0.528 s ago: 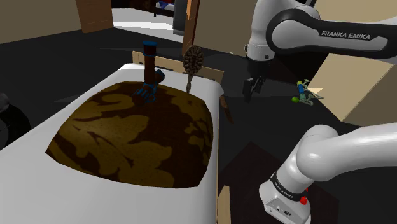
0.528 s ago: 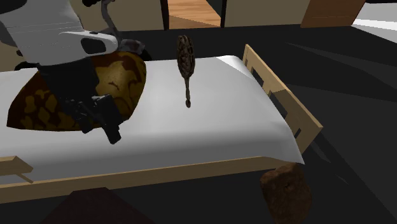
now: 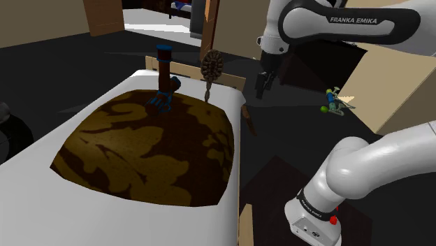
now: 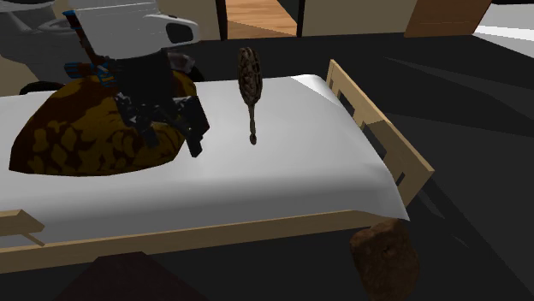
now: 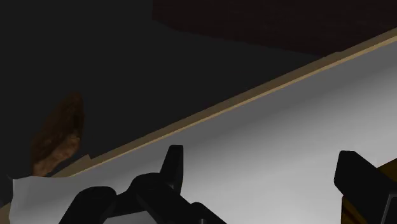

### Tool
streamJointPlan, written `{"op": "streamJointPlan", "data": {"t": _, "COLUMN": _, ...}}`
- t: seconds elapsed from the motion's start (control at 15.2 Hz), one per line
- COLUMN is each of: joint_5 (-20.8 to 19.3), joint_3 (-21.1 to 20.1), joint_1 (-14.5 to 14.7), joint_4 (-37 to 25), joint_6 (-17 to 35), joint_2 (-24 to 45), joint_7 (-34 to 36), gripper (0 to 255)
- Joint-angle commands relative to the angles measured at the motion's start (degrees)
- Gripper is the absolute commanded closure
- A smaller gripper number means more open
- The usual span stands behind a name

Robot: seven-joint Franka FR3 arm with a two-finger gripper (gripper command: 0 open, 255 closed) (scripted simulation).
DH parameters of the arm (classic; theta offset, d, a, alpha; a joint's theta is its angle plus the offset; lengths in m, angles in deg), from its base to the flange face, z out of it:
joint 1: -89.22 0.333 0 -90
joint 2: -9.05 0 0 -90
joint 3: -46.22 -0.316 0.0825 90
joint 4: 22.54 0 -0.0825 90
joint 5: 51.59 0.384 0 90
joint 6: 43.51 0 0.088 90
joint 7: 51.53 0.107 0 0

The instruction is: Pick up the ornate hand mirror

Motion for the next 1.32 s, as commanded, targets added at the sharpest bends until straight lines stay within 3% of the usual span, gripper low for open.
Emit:
{"op": "streamJointPlan", "data": {"t": 0.0, "joint_5": 0.3, "joint_3": 1.4, "joint_1": 0.4, "joint_4": -3.3, "joint_6": 1.7, "joint_2": 3.4, "joint_7": -3.3, "gripper": 0}}
{"op": "streamJointPlan", "data": {"t": 0.66, "joint_5": 6.6, "joint_3": 6.8, "joint_1": 2.7, "joint_4": -23.7, "joint_6": 5.5, "joint_2": 20.8, "joint_7": -19.1, "gripper": 0}}
{"op": "streamJointPlan", "data": {"t": 1.25, "joint_5": 16.8, "joint_3": 8.9, "joint_1": 2.3, "joint_4": -50.1, "joint_6": 1.0, "joint_2": 38.9, "joint_7": -32.6, "gripper": 0}}
